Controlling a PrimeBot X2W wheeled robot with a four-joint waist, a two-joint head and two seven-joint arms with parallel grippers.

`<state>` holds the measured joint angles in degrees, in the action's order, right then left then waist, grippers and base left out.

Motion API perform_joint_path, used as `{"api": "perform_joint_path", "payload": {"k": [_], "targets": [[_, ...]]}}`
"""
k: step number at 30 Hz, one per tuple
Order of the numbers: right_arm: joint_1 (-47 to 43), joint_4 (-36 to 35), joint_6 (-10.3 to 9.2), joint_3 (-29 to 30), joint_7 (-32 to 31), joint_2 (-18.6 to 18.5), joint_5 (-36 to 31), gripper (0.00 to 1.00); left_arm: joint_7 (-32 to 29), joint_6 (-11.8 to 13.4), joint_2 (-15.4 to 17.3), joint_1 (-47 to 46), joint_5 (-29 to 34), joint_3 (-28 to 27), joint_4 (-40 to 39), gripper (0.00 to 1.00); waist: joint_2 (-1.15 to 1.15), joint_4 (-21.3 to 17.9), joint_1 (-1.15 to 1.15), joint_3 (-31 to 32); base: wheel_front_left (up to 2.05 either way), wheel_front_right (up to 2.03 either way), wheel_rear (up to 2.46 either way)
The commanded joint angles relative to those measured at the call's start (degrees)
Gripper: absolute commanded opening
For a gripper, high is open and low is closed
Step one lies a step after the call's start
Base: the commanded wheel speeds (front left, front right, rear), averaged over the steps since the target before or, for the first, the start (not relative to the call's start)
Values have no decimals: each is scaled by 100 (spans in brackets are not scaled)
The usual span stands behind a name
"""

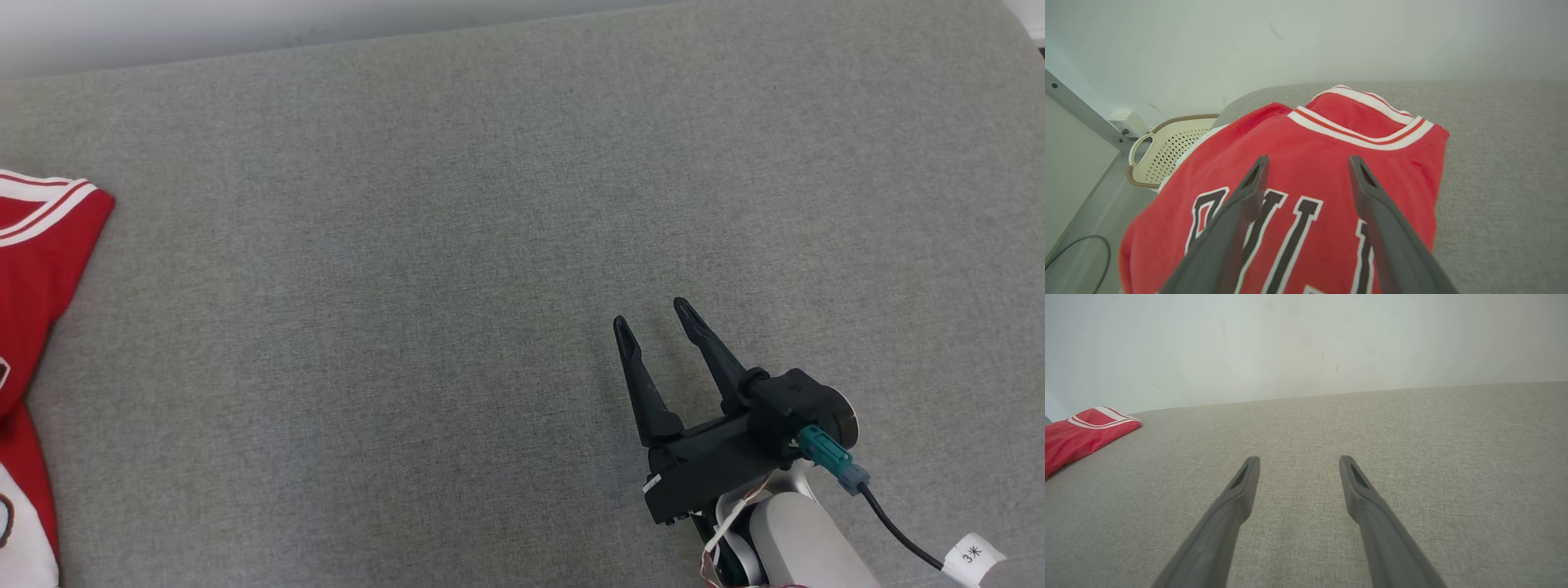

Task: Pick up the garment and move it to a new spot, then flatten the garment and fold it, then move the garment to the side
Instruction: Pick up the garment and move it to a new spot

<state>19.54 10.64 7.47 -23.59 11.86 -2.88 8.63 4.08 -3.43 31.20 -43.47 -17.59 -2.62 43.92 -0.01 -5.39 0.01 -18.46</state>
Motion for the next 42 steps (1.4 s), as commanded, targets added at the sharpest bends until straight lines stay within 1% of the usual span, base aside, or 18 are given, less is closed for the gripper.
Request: {"api": "perform_joint_path", "payload": {"k": [1, 5, 14, 15, 16, 17, 27, 34, 42], "targets": [[60, 7, 4, -6, 37, 4, 16, 100, -28, -3, 64, -79, 38, 25, 49, 100, 1, -29, -1, -24, 0, 0, 0], [63, 5, 4, 5, 31, 4, 10, 100, -172, -2, 110, -197, 143, 191, 363, 100, 1, -38, -1, -41, 0, 0, 0], [87, 20, 4, -26, 11, 3, 30, 100, -873, -90, 106, -449, 194, 477, 999, 100, 1, -58, -1, -61, 0, 0, 0], [76, 22, 4, -29, 11, 3, 29, 100, -875, -70, 115, -462, 190, 483, 1030, 80, 1, -63, -1, -59, 0, 0, 0], [73, 22, 4, -29, 12, 3, 29, 100, -890, -39, 128, -454, 220, 505, 1064, 27, 1, -68, -1, -55, 0, 0, 0], [70, 24, 4, -25, 10, 3, 22, 100, -878, -30, 131, -447, 226, 522, 1093, 0, 1, -73, -1, -49, 0, 0, 0], [-20, 1, 4, 34, -31, 3, -57, 100, -184, 107, 236, -565, 352, 628, 841, 0, 1, 12, -1, 93, 0, 0, 0], [-64, 59, 4, 12, 0, 3, 24, 100, 295, 73, 409, -741, 424, 690, 487, 0, 1, 97, -1, 266, 0, 0, 0], [-129, 121, 4, -25, 44, 3, 123, 100, 611, -93, 544, -979, 477, 841, -85, 0, 1, 100, -1, 504, 0, 0, 0]]}}
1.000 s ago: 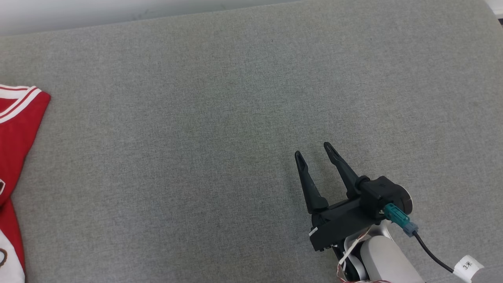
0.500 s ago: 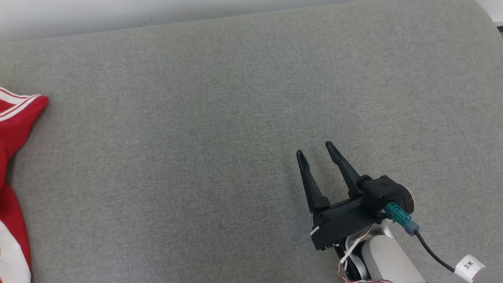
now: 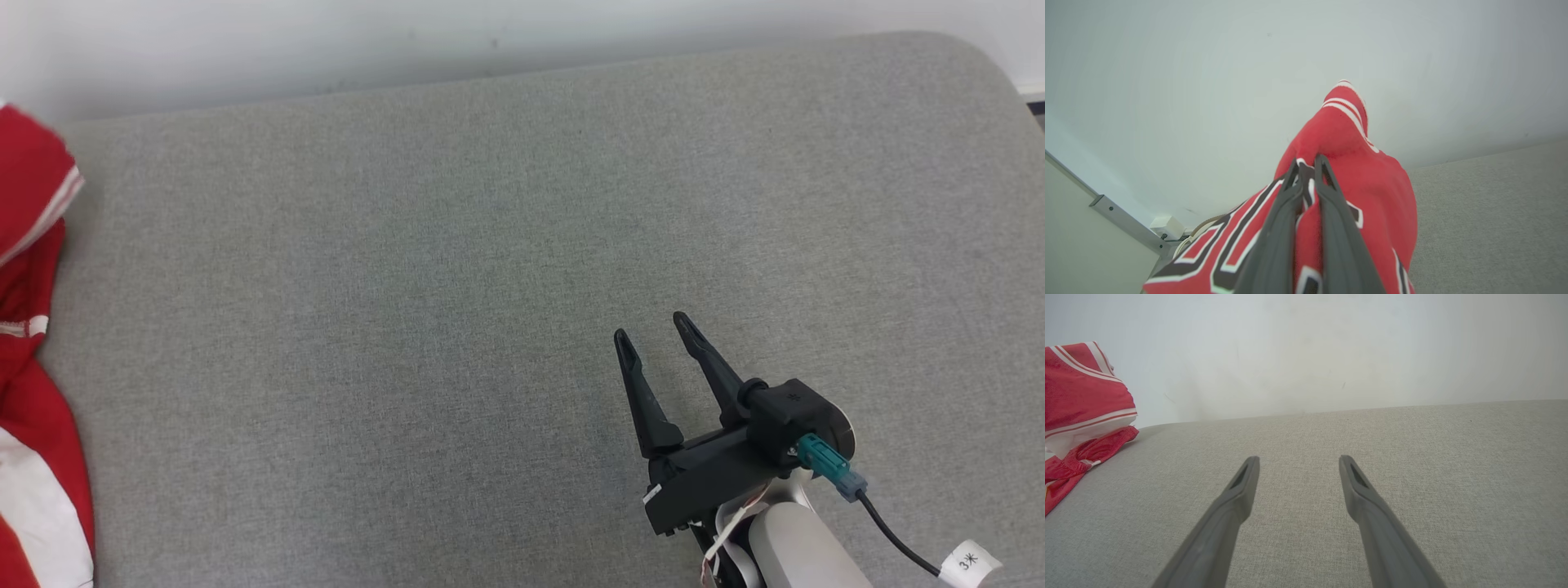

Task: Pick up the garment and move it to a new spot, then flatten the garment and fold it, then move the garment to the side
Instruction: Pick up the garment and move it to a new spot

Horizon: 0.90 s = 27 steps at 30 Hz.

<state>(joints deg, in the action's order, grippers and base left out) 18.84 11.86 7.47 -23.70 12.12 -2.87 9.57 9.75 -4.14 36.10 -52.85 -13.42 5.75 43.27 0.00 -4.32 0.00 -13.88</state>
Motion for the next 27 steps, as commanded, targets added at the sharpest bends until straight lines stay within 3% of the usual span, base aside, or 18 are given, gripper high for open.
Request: {"api": "perform_joint_path", "payload": {"k": [1, 18, 27], "targets": [[-67, 9, 4, -17, 29, 2, 43, 100, 50, -44, 63, -55, 69, 44, -117, 0, 0, -15, 0, 76, 0, 0, 0], [-148, 98, 4, 64, 205, 1, 239, 100, -593, -171, -288, 180, 32, 712, -2517, 0, 0, -608, 0, 394, 0, 0, 0], [-174, 118, 4, 127, 265, 3, 354, 100, -1017, 24, -730, 707, -63, 1087, -3728, 0, 0, -946, 0, 454, 0, 0, 0]]}}
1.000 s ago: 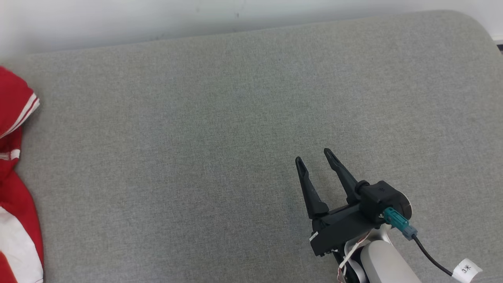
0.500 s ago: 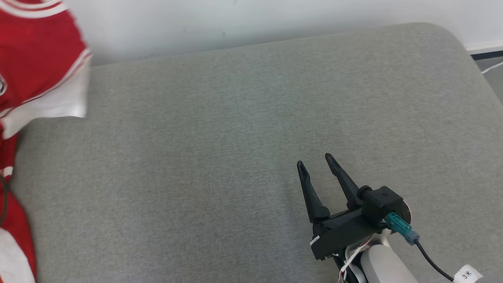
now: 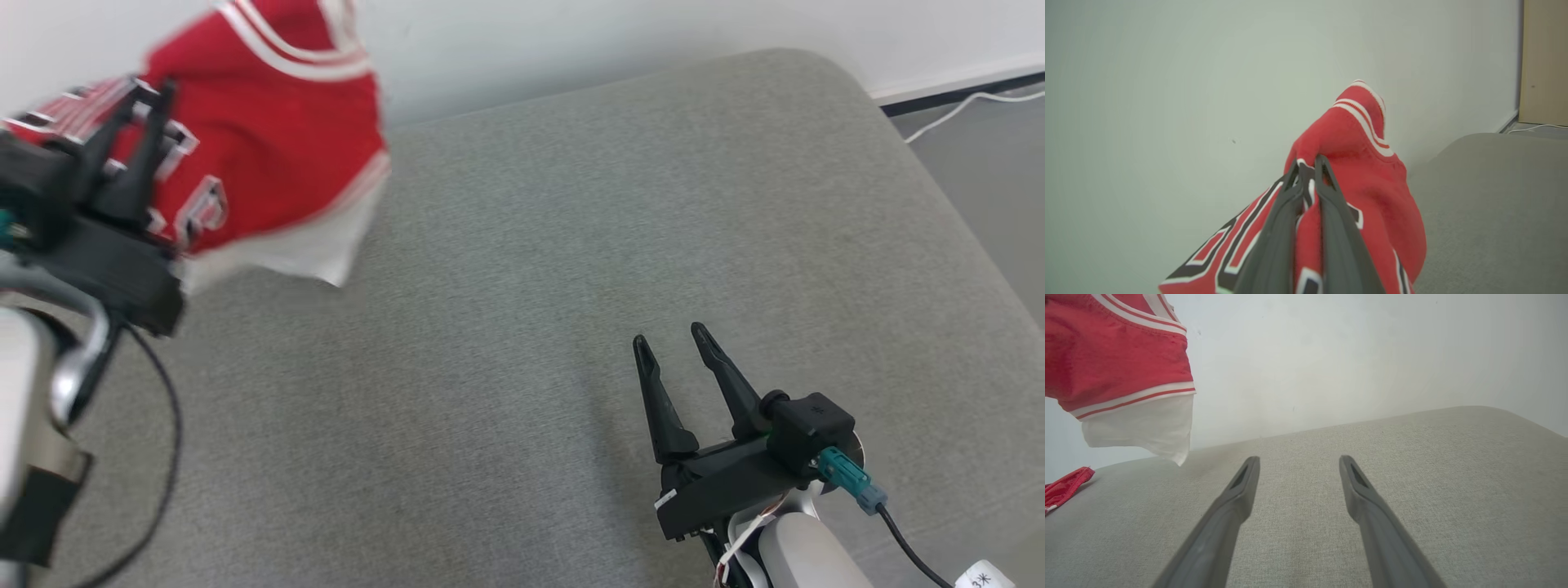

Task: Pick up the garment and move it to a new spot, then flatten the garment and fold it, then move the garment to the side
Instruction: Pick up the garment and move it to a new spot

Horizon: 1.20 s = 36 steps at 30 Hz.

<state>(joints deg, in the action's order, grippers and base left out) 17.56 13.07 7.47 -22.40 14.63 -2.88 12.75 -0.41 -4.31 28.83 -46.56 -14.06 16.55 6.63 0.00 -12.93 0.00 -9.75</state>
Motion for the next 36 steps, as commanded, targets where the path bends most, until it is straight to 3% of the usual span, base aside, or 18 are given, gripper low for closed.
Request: {"api": "perform_joint_path", "payload": {"k": [1, 22, 29, 36], "targets": [[-53, 0, 4, 10, 24, 3, 40, 100, -39, 62, -46, 133, 27, 63, -161, 0, 0, -109, 0, 53, 0, 0, 0], [-140, 4, 4, 211, 59, 4, -38, 100, -351, 532, -1142, 1326, -14, 1226, -1565, 0, 0, -106, 0, 91, 0, 0, 0], [-126, 6, 4, 228, 63, 4, -78, 100, -5, 729, -1488, 1781, -308, 1273, -963, 0, 0, -107, 0, 81, 0, 0, 0], [-75, 17, 4, 162, 65, 4, -67, 100, 592, 730, -1382, 1760, -277, 1123, 319, 0, 0, -198, 0, 64, 0, 0, 0]]}}
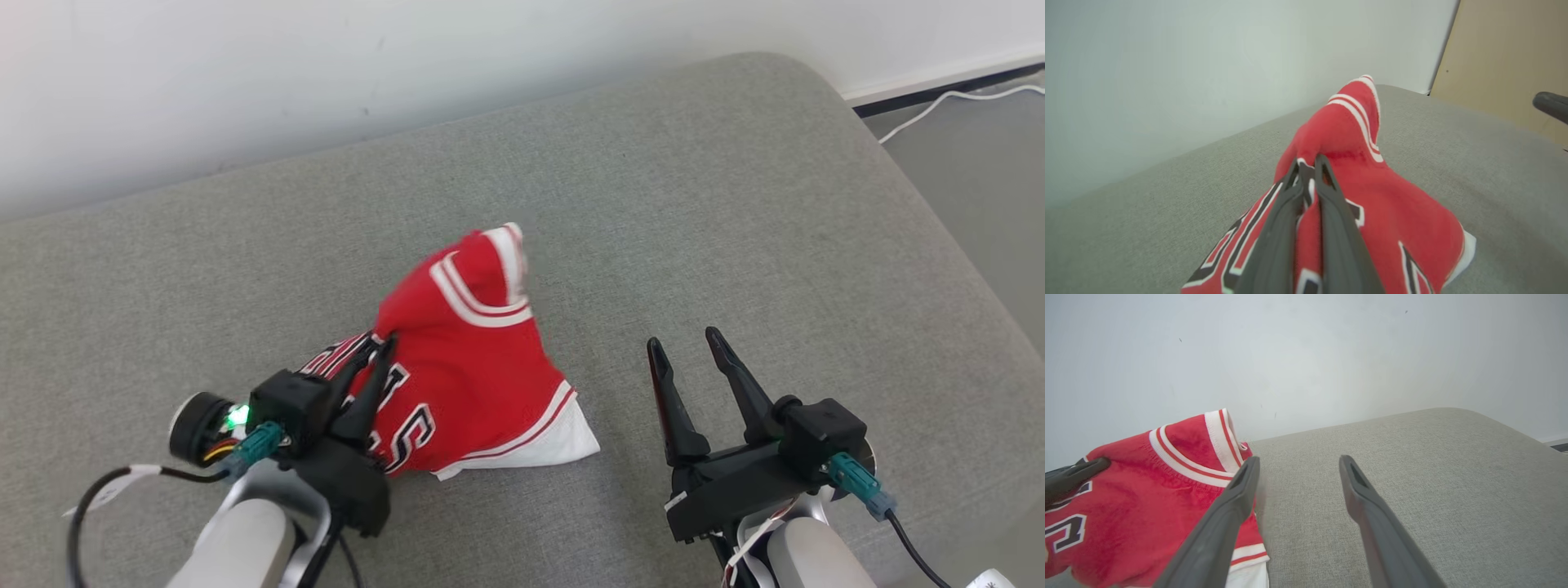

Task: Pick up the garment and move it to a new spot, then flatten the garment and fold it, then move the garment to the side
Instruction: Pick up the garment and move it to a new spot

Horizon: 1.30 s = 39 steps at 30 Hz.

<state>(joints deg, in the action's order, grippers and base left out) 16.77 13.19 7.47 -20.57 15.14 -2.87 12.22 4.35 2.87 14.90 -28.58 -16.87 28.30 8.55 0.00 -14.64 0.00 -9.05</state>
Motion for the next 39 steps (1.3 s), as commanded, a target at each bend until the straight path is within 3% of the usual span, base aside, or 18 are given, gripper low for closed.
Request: {"api": "perform_joint_path", "payload": {"k": [1, 10, 11, 12, 13, 21, 30, 39], "targets": [[11, 9, 4, -32, 14, 2, -8, 100, 185, 11, 64, -69, 75, -46, 334, 0, 0, -49, 0, -9, 0, 0, 0], [42, 72, 4, -66, 14, 2, -18, 100, 892, -126, 86, -450, 38, -179, 1855, 1, 0, -157, 0, -33, 0, 0, 0], [38, 76, 4, -71, 14, 2, -16, 100, 941, -116, 74, -481, 18, -211, 1988, 12, 0, -163, 0, -40, 0, 0, 0], [35, 80, 4, -72, 15, 2, -14, 100, 974, -132, 65, -507, 14, -228, 2102, 44, 0, -166, 0, -46, 0, 0, 0], [33, 83, 4, -76, 15, 2, -10, 100, 1009, -139, 48, -531, 4, -251, 2197, 98, 0, -165, 0, -51, 0, 0, 0], [29, 124, 4, 4, 15, 3, -45, 100, 1078, -194, -164, -616, 32, -364, 2275, 100, 0, -5, 0, -38, 0, 0, 0], [-77, 187, 4, 65, 13, 2, -62, 100, 1082, -53, -257, 141, 132, -1055, 789, 100, 0, 292, 0, 67, 0, 0, 0], [-307, 333, 4, 215, -148, 3, -147, 100, 1073, 256, -187, 1563, 375, -2235, -626, 100, 0, 602, 0, 398, 0, 0, 0]]}}
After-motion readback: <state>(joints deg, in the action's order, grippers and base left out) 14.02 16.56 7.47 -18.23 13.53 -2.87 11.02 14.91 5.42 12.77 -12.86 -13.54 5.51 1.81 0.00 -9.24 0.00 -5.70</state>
